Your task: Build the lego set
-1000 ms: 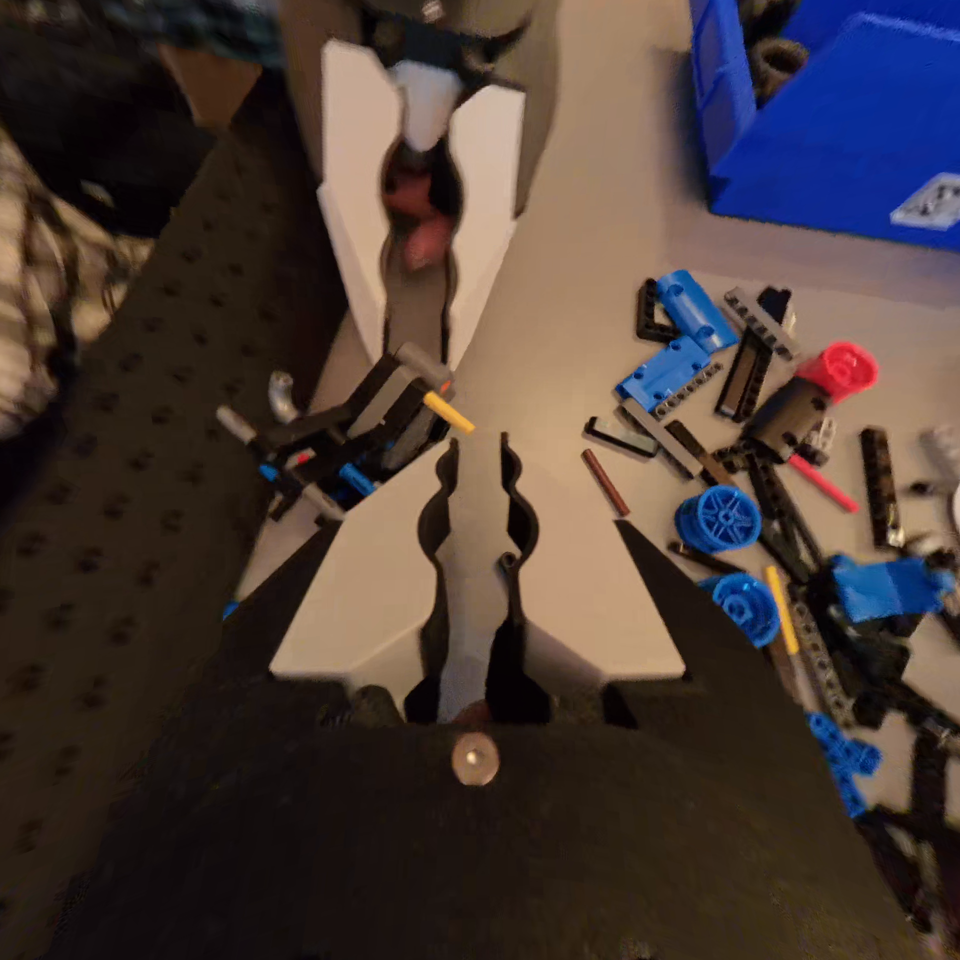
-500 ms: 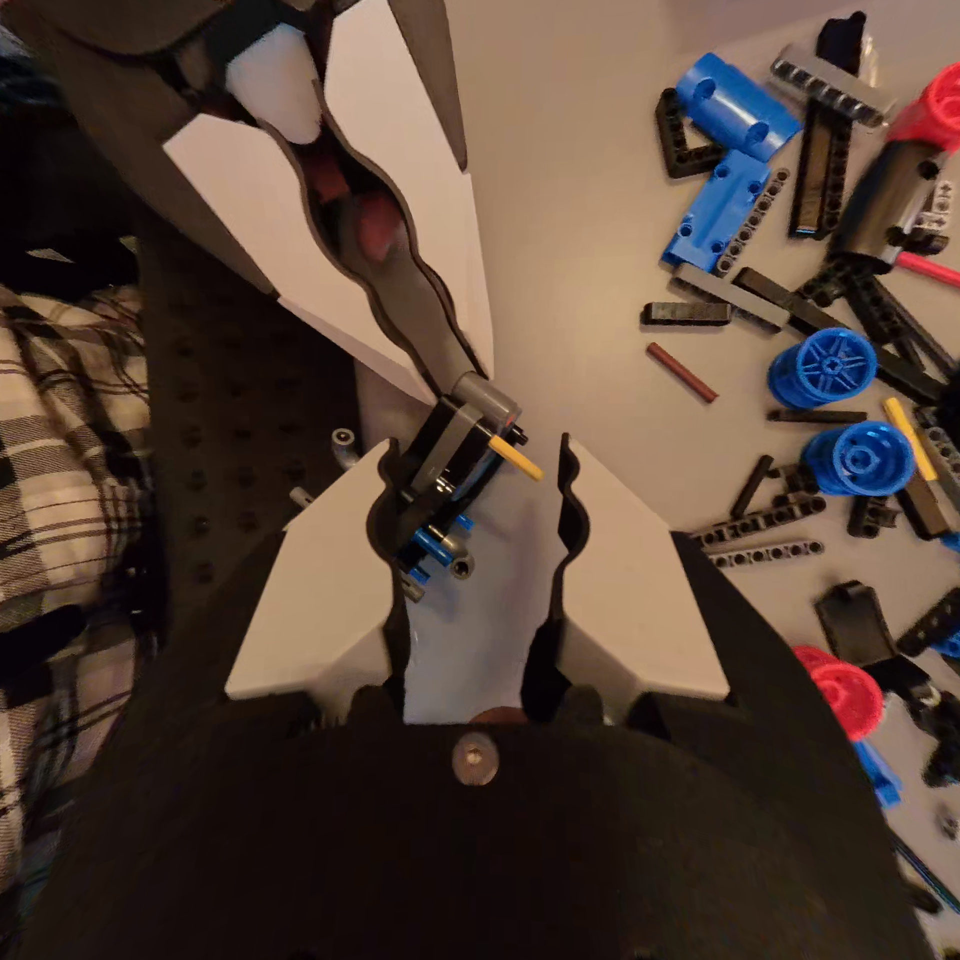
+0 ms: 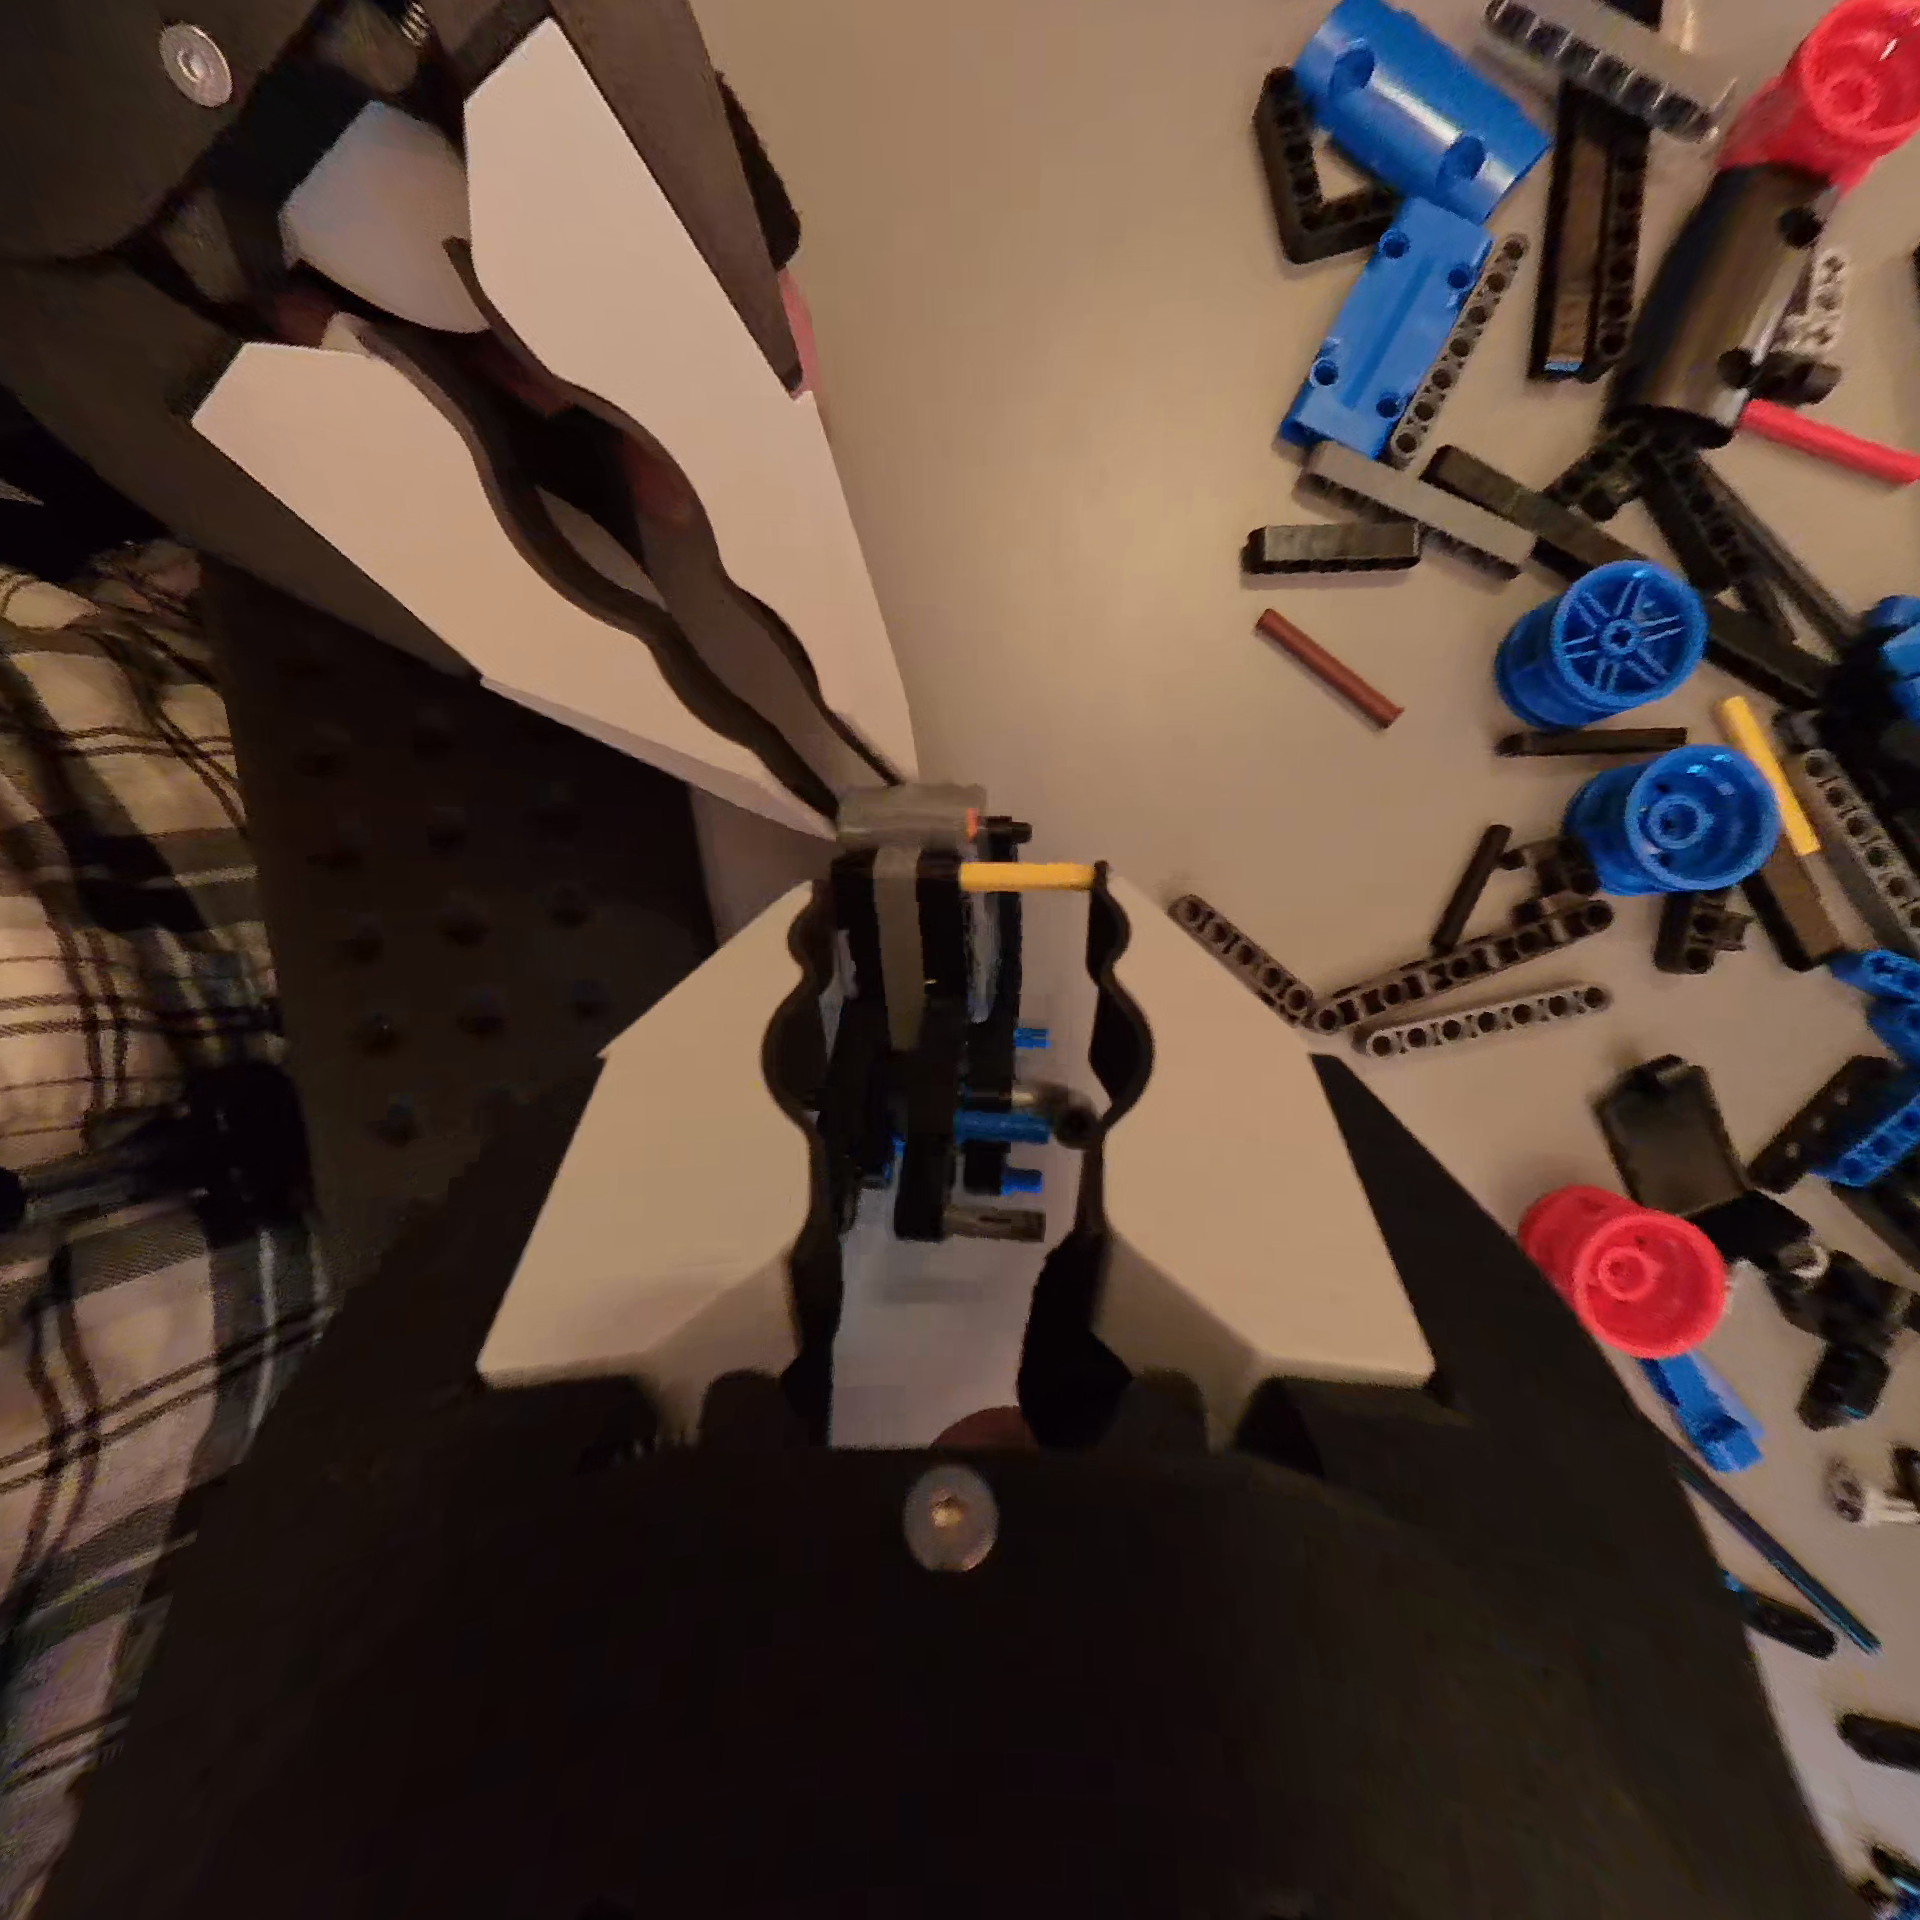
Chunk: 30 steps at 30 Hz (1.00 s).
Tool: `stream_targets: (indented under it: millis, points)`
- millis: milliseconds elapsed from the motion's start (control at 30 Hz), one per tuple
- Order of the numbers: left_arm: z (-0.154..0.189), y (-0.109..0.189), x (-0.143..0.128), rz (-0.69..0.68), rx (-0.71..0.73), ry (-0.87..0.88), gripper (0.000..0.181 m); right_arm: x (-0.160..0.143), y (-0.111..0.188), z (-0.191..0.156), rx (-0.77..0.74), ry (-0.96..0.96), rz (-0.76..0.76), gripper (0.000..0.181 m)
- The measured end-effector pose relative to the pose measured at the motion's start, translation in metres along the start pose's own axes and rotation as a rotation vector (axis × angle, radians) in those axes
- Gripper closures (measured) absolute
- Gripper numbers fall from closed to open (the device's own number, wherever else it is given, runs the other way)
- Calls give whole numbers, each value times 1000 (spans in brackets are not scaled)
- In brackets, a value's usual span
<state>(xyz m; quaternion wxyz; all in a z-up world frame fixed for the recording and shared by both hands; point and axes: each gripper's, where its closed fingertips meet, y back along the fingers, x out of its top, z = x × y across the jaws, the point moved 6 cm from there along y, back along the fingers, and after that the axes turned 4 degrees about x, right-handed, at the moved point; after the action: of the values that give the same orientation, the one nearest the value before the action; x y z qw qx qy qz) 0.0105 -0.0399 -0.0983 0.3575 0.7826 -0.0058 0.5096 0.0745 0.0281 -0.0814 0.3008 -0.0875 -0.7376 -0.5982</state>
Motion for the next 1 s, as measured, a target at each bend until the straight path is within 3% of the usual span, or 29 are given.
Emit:
stream_targets:
  millis: [167, 300, 467, 533, 1000]
  points:
    - [-3, -1, 2, -12, -23, -56, 170, 0, -1, -1, -23, 53, -9, 131]
    - [-3, -4, 4, -29, -4, -126, 169, 0, -4, -4, -38, 115, -45, 118]
    - [-6, -7, 6, -26, -3, -128, 169, -1, -3, -1, -58, 142, -51, 120]
    - [-5, -9, 8, -25, -9, -143, 168, 0, -2, 2, -69, 150, -53, 132]
    - [-10, -17, 13, -35, 26, -148, 168, -3, 2, 12, -90, 171, -57, 132]
